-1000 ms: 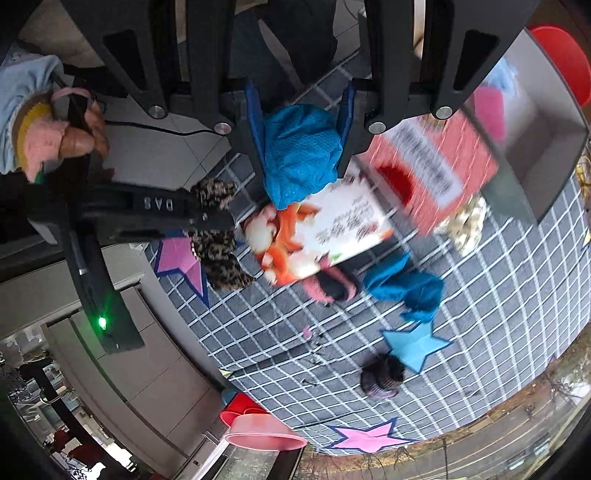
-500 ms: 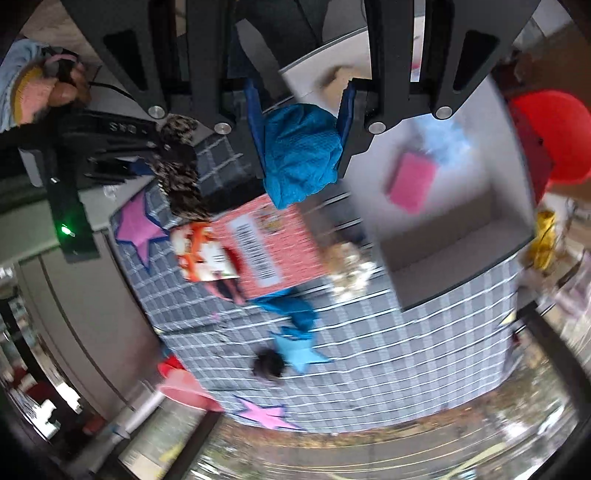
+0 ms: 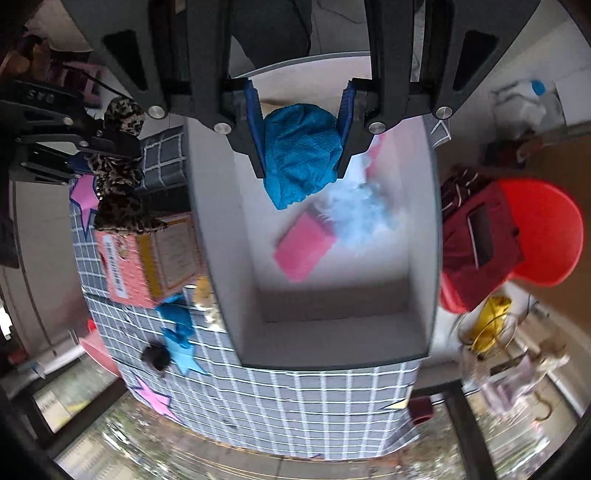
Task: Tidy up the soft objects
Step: 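Carry the blue cloth and leopard scrunchie with both tools over the white box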
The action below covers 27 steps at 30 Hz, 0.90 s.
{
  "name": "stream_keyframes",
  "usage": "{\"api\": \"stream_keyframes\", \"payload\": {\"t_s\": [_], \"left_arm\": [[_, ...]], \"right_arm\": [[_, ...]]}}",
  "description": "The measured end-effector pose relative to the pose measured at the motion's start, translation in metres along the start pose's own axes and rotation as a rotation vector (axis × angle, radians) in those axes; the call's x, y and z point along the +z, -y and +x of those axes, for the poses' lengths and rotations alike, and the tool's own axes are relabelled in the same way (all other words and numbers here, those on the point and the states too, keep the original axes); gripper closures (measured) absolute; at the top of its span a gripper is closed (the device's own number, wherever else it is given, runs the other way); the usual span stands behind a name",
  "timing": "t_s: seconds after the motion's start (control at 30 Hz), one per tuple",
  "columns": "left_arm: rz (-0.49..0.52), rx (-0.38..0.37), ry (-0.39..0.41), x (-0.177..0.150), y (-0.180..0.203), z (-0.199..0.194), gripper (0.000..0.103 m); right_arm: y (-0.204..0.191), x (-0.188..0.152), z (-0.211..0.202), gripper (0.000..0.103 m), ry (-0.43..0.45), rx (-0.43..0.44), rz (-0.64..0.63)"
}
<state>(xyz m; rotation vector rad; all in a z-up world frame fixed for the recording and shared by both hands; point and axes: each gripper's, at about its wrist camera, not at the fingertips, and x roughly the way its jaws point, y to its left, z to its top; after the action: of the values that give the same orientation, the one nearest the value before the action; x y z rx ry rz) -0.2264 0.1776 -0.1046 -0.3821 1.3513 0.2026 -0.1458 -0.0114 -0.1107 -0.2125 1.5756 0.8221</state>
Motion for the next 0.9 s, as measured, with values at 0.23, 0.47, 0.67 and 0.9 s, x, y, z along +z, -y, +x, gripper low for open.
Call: {"api": "stream_keyframes", "payload": {"t_s": [0.23,0.47,0.67,0.9], "left_arm": [[-0.038,0.002,0.031,0.010,-0.015,-0.006,0.066],[-0.054,0.039,0.037,0.021,-0.021,0.001,0.066],[-0.085,0.046,0.033,0.021,-0.028,0.005,0.066],[-0.099,0.039,0.018,0.020,-0.029,0.011,0.066]], "right_arm": [[-0.039,0.029,0.004,0.069,0.016,0.020,-0.089],[-0.063,0.057,0.009,0.069,0.030,0.012,-0.122],[-0.064,0.068,0.012,0.069,0.011,0.008,-0.120],[-0.066,0.070,0.014,0.069,-0.012,0.002,-0.128]]}}
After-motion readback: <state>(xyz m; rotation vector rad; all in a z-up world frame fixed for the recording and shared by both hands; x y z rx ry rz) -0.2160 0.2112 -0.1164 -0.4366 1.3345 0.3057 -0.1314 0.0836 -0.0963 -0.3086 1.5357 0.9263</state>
